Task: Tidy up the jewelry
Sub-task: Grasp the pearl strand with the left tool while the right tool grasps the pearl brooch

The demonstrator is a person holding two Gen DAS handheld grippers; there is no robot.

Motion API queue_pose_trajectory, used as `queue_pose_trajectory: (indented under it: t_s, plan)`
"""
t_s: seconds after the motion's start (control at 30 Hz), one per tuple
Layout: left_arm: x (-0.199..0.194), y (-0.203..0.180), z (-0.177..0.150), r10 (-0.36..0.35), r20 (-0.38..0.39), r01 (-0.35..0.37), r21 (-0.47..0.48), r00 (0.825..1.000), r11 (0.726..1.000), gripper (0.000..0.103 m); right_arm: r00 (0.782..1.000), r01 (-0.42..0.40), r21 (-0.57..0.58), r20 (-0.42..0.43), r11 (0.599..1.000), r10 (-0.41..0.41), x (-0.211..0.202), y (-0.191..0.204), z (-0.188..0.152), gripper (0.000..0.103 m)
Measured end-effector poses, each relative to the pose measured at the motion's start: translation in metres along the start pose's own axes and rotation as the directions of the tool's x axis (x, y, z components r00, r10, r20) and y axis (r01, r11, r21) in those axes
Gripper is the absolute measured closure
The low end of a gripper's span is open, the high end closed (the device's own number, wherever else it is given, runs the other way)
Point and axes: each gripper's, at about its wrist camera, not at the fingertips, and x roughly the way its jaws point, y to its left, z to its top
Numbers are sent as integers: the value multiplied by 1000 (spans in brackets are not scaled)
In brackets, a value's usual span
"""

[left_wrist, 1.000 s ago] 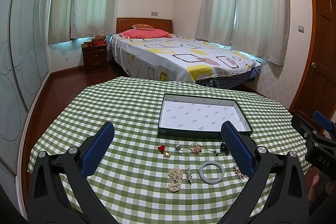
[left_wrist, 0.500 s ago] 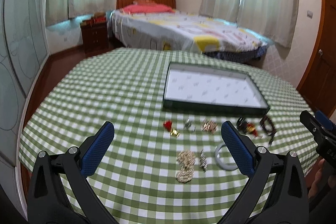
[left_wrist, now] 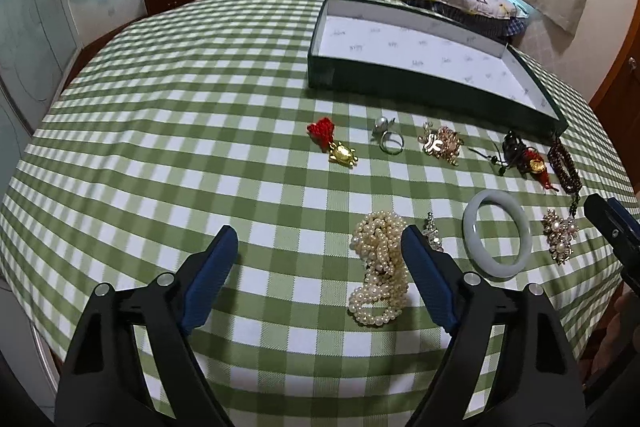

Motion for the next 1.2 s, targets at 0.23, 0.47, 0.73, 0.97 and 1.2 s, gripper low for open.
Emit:
queue_pose_trajectory:
  t_s: [0.23, 0.47, 0.73, 0.97, 1.2]
  plan:
    - [16, -7, -3, -21, -37, 22, 18, 999, 1000, 27, 1000, -9, 4, -29, 1000, 9, 13, 0, -3, 6]
    - [14, -16, -4, -33, -17, 34, 69, 999, 997, 45, 999, -12, 16, -49, 1000, 13, 19, -2, -5, 6]
    - [10, -17, -5, -74, 0, 73, 90, 997, 993, 76, 998, -22, 21, -63, 1000, 23, 26, -1, -6, 6]
    - [12, -12, 0, -72, 1, 71, 78, 997, 994, 85, 997, -41, 28, -66, 999, 42, 27, -1, -8, 7]
    - [11, -4, 4, -69, 9, 69, 52, 998, 996, 85, 994, -79, 51, -77, 996, 83, 27, -2, -10, 27]
